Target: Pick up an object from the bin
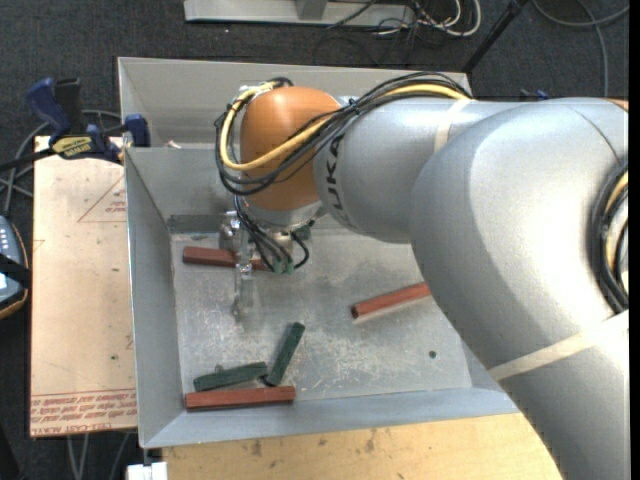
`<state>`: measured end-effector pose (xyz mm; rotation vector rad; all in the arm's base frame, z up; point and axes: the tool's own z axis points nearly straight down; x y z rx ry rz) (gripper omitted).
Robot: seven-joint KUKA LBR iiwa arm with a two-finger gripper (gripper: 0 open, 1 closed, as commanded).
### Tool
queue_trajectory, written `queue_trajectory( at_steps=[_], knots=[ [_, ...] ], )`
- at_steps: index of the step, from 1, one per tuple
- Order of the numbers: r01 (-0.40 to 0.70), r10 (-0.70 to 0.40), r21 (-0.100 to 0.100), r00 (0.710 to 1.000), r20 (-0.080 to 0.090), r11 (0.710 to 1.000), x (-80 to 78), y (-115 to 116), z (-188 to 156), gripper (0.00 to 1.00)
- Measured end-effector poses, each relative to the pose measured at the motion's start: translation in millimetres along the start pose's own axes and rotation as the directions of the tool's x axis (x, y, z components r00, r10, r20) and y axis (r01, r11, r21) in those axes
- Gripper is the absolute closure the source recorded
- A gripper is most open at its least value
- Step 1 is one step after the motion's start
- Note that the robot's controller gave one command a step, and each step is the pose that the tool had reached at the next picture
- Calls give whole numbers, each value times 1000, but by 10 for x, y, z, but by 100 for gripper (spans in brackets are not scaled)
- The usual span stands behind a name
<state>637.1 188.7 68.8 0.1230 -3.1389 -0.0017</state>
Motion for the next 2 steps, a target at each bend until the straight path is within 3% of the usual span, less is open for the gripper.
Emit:
queue_trajectory(
  at_steps=[1, 2],
  knots=[
    [-2, 2, -1, 1000, 2, 1000, -6, 2, -3, 0],
    [-2, 2, -1, 1000, 3, 1000, -12, 3, -14, 100]
  ],
)
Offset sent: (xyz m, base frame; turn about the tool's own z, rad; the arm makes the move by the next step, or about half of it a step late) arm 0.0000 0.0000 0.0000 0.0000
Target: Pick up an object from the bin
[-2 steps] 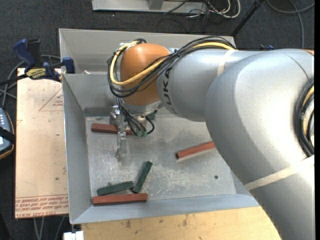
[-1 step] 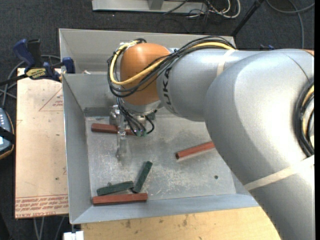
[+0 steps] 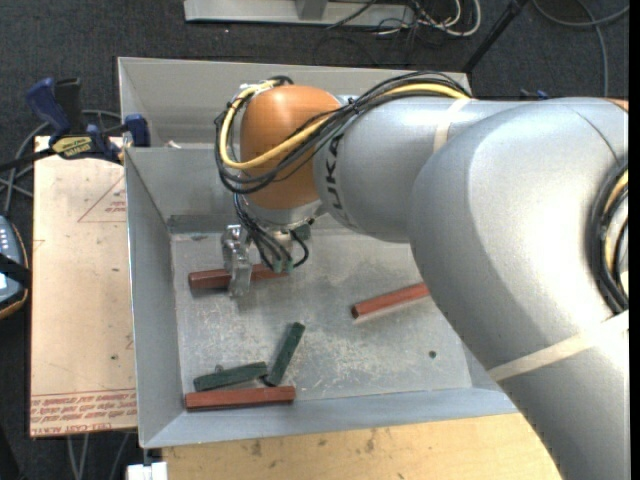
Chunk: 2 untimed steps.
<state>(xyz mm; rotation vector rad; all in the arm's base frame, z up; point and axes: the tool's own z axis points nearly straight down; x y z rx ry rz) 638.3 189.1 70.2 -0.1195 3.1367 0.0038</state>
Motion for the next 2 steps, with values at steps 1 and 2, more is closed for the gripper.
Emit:
queue_trajectory(
  at_steps=[1, 2],
  knots=[
    [-1, 1, 0, 1000, 2, 1000, -10, 1, -154, 100],
    [-2, 2, -1, 1000, 6, 1000, -33, 6, -677, 100]
  ],
)
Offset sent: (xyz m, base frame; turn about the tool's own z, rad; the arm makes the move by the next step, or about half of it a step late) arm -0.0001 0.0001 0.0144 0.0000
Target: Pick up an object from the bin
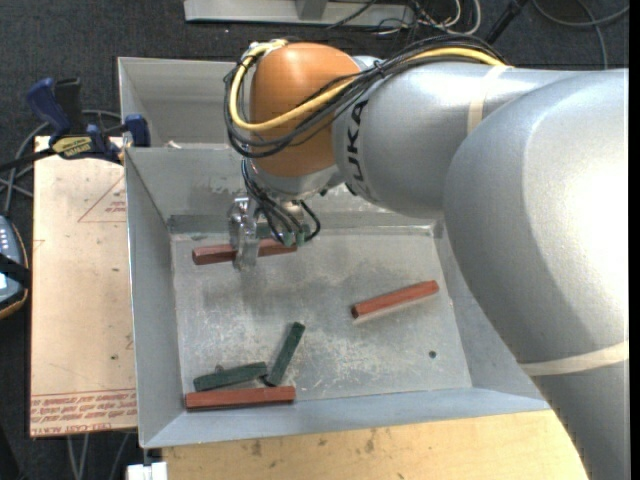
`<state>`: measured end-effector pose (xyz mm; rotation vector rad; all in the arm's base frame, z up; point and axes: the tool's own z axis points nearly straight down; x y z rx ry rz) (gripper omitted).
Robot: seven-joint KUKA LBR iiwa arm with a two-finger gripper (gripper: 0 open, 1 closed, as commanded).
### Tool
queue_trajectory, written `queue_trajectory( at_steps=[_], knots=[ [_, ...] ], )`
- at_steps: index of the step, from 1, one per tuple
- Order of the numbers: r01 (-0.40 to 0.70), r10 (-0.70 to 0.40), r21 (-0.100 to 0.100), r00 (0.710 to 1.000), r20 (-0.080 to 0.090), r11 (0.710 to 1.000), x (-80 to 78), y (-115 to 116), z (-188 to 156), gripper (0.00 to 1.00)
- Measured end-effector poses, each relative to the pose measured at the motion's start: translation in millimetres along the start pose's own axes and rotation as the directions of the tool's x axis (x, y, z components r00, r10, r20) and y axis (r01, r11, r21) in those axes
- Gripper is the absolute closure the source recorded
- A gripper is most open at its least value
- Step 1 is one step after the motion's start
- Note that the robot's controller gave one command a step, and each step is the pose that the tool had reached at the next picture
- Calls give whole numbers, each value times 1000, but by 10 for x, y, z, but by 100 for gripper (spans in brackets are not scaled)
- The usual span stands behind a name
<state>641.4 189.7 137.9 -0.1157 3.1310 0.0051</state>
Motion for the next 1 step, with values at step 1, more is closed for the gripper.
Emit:
queue_trajectory(
  at_steps=[1],
  knots=[
    [-1, 1, 1, 1000, -5, 1000, -9, 0, -16, 100]
  ],
)
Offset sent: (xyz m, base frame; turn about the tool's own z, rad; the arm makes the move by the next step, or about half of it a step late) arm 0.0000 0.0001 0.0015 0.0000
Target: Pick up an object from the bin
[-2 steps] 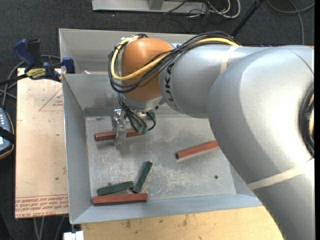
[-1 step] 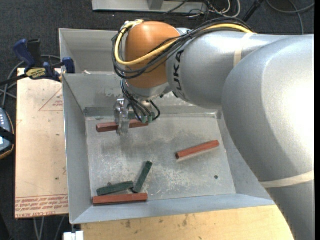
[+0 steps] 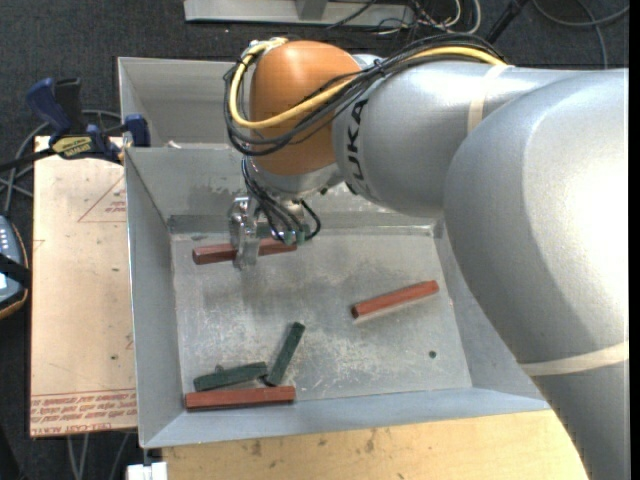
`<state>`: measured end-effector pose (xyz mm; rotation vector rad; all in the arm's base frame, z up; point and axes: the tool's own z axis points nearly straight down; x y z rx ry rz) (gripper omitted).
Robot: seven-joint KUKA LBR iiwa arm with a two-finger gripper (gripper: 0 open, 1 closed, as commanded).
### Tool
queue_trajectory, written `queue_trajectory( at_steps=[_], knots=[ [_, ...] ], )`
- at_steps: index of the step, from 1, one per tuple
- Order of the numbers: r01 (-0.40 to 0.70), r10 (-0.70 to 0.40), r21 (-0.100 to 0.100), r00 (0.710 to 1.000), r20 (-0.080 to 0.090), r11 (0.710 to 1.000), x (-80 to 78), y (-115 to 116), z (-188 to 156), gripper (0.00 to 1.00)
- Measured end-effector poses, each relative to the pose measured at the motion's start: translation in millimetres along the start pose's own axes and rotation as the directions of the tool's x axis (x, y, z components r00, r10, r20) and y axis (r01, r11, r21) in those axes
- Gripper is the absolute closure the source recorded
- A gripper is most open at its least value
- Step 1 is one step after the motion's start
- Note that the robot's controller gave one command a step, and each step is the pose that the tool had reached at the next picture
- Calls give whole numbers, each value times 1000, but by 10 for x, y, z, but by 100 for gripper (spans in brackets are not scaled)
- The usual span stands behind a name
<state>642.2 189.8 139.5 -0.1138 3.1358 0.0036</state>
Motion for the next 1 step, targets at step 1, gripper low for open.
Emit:
queue_trajectory(
  at_steps=[1],
  knots=[
    [-1, 1, -1, 1000, 5, 1000, -22, 4, -525, 100]
  ],
)
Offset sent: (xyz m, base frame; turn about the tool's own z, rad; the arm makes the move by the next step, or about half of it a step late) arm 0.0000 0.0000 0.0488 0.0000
